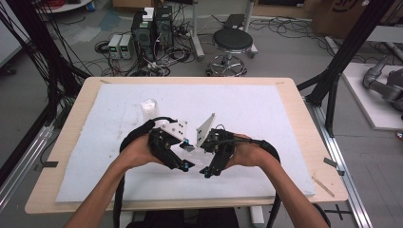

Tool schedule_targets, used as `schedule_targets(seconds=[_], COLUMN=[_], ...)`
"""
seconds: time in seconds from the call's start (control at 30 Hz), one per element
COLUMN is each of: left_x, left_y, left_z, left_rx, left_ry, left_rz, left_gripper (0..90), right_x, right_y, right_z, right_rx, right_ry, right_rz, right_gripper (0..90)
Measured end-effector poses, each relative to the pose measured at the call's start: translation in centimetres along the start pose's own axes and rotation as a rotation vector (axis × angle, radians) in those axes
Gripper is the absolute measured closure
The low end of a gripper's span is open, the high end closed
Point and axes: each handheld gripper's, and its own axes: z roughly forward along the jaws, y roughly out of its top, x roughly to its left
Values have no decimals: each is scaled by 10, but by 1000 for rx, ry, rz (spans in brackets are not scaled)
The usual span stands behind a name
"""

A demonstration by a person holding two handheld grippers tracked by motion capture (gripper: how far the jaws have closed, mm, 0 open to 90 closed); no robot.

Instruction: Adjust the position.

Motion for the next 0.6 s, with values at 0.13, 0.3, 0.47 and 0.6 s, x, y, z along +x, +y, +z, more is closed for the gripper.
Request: schedule_targets(seconds=[0.13, 0.3, 0.47, 0.6], left_x=[0, 0, 2, 2], left_y=[0, -1, -14, -26], left_z=[0, 0, -1, -1], left_rx=[-1, -1, -65, -98], left_ry=[1, 1, 1, 17], left_rz=[1, 0, -29, -43], left_gripper=[416, 416, 416, 416], right_x=[0, 0, 0, -1], right_y=[0, 0, -3, -9], right_z=[-2, -3, -10, -18], right_rx=[-22, -33, -98, -194], right_ry=[7, 1, -4, -16], right_rz=[-8, -10, -9, 7], right_gripper=[131, 131, 131, 131])
